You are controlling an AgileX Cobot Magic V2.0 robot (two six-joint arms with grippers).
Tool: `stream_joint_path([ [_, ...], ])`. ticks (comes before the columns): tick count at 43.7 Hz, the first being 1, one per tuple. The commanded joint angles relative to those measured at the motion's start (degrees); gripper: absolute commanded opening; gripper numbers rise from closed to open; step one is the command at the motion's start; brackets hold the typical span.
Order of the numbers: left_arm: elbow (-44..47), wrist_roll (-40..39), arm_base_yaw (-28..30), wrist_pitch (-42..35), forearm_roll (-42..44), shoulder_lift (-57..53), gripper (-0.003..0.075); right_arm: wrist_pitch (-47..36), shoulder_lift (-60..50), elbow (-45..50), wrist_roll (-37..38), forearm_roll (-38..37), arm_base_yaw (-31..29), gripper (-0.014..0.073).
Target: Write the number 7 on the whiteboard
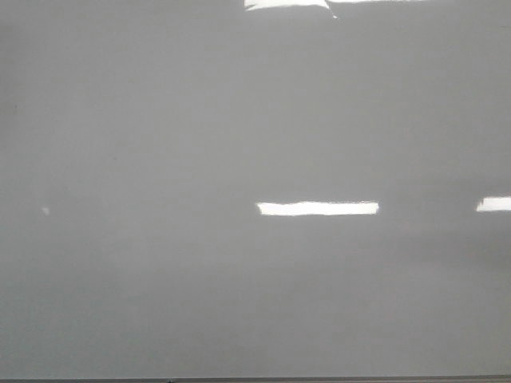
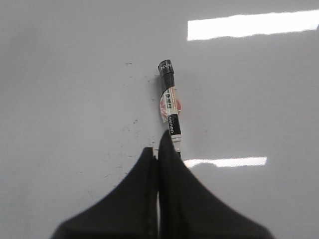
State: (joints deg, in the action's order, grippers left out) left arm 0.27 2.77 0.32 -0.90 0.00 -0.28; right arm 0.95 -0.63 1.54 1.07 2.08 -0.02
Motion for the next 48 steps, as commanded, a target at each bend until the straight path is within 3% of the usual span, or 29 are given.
stream_joint_path([
  [1,0.3,-0.5,-0.4,-4.8,-0.5,-0.8,-0.0020,-4.8,-1.1,-0.2,-0.1,-0.6,-0.3,-0.0069],
  [35,0.1,-0.5,-0.4,-7.2,-0.5,-0.8,-0.0020,-5.5,-1.1,-0.4,-0.2,-0.6,-0.3,-0.0069],
  [41,-3.6,-0.5,-0.4,-7.5,-1.0,-0.8,-0.0020,-4.0,-1.1,-3.8,-0.2,-0.6,-0.3,-0.0069],
  [48,-12.1,-0.5,-0.4,-1.1,-1.1,-0.2,-0.0020,0.1,-0.7,-11.8,-0.6,-0.6,-0.3,-0.0069],
])
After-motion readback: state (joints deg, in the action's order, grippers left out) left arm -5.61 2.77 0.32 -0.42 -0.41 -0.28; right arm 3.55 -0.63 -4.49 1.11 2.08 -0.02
